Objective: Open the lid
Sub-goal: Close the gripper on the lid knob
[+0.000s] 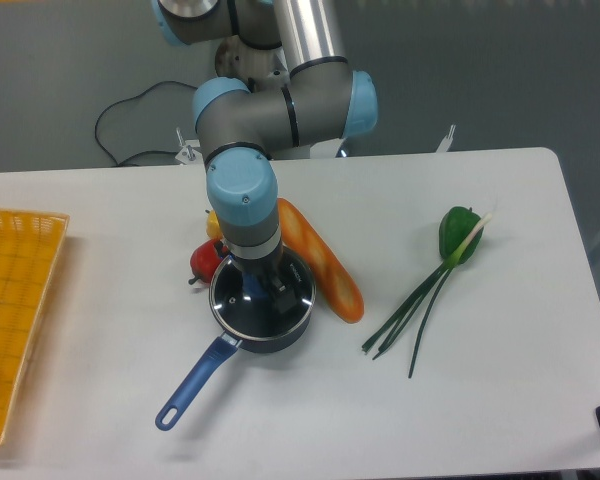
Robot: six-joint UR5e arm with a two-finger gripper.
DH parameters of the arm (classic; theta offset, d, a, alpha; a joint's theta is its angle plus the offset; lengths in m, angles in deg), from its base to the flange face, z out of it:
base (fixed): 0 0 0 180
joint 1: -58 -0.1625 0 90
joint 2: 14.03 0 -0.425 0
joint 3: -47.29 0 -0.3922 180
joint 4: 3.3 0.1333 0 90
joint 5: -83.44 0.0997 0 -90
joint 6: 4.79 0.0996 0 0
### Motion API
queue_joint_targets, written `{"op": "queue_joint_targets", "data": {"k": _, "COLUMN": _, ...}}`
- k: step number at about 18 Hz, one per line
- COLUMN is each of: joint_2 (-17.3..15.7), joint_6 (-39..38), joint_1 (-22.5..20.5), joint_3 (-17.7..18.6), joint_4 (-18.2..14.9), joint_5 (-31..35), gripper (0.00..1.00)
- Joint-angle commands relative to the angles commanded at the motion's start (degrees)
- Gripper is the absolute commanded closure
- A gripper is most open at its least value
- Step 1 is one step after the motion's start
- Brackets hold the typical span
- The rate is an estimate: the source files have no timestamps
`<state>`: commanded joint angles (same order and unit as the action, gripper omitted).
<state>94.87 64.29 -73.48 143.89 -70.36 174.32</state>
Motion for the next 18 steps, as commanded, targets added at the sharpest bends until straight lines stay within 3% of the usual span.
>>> {"op": "queue_joint_targets", "data": {"k": 6, "joint_2": 0.4, "joint_6": 0.0, "joint_1": 0.0, "joint_3": -0.1, "joint_4": -0.1, "joint_5": 0.2, "gripper": 0.04}}
{"op": "queue_joint_targets", "data": {"k": 18, "joint_2": 0.2, "joint_6": 0.0, "joint_1": -0.3, "joint_3": -0.5, "joint_4": -1.3, "joint_5": 0.2, "gripper": 0.3}}
